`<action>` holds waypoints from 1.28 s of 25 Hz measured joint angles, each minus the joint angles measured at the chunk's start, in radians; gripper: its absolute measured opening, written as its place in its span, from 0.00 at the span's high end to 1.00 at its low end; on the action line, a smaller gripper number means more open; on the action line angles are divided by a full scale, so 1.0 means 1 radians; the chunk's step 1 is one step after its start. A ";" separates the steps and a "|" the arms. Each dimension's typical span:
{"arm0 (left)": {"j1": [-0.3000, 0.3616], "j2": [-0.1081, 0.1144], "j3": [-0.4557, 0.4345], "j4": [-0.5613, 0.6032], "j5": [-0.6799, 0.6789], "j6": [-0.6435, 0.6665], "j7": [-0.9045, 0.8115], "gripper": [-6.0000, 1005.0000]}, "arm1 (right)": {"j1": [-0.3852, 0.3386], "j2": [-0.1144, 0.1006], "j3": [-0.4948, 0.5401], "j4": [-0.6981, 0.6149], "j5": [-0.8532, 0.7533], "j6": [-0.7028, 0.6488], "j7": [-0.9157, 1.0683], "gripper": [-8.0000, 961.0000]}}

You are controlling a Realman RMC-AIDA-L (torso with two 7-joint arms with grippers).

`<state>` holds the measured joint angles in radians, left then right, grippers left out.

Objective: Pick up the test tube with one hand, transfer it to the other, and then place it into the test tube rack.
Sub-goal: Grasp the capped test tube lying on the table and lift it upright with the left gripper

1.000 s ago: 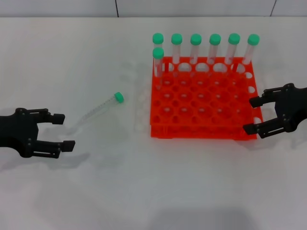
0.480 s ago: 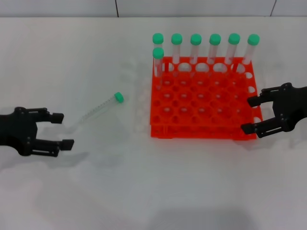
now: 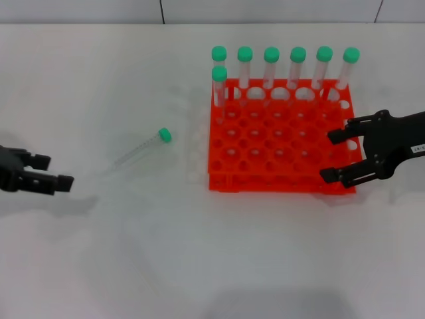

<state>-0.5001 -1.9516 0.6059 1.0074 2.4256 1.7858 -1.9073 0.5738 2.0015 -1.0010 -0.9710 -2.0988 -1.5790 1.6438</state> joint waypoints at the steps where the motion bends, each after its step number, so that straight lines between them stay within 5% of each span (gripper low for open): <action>1: -0.008 -0.001 0.000 0.012 0.024 0.000 -0.024 0.16 | 0.001 0.000 0.000 0.000 0.000 0.001 -0.002 0.15; 10: -0.149 0.000 0.003 0.032 0.274 -0.032 -0.104 0.16 | 0.009 0.005 -0.001 0.000 0.002 0.007 -0.004 0.16; 22: -0.268 -0.002 0.172 -0.141 0.302 -0.213 -0.103 0.17 | 0.022 0.007 -0.006 0.000 0.004 0.011 -0.002 0.16; 32: -0.337 -0.049 0.273 -0.241 0.306 -0.311 -0.141 0.21 | 0.037 0.009 -0.014 0.006 0.001 0.013 0.000 0.16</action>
<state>-0.8373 -2.0005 0.8787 0.7667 2.7315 1.4743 -2.0482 0.6108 2.0107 -1.0150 -0.9650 -2.0976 -1.5657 1.6442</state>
